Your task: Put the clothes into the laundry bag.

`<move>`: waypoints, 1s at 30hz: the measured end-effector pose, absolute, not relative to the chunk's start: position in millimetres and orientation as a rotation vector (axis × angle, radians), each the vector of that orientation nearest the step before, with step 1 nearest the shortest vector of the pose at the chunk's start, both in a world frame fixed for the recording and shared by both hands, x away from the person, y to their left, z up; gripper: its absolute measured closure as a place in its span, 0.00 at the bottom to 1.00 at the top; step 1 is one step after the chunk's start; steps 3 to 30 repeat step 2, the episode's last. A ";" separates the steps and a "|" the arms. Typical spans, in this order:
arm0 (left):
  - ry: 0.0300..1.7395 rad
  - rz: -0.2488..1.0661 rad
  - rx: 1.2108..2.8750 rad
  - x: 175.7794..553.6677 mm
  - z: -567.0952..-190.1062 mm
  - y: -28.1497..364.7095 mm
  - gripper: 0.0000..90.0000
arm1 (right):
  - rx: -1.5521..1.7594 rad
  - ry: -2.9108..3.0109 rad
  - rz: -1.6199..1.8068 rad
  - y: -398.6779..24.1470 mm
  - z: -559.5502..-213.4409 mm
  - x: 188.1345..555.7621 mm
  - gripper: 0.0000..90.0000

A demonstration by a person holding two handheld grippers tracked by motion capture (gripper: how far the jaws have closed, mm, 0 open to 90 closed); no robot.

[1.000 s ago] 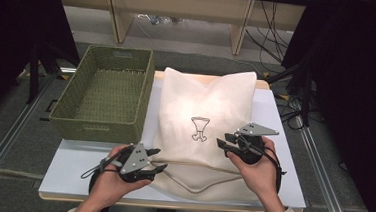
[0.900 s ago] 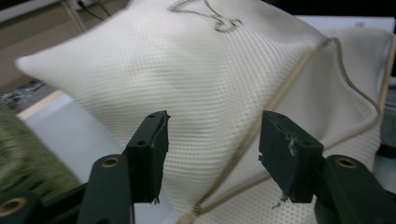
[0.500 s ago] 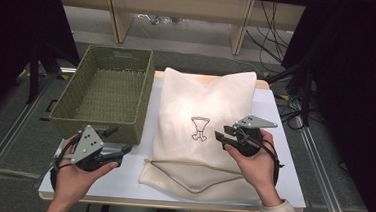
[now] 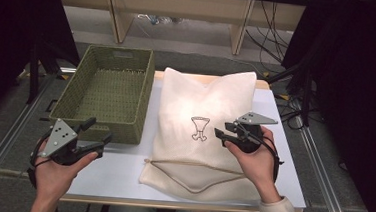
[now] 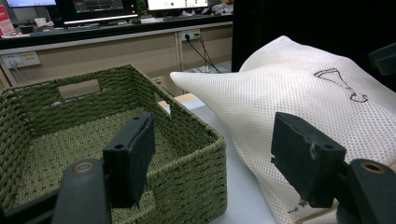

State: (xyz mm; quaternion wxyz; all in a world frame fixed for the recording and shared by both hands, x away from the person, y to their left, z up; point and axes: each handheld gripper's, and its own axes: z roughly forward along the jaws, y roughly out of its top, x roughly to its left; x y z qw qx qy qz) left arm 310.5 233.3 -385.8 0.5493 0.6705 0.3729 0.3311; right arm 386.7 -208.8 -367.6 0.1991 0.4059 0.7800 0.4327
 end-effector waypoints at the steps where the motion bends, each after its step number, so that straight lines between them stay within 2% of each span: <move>1: 0.880 0.783 1.589 310.4 -385.7 233.0 0.34 | 1.126 2.186 1.210 -209.1 -367.5 386.8 0.61; 30: 0.880 0.783 1.589 310.4 -385.7 233.0 0.34 | 1.117 2.169 1.206 -209.5 -367.0 386.7 0.61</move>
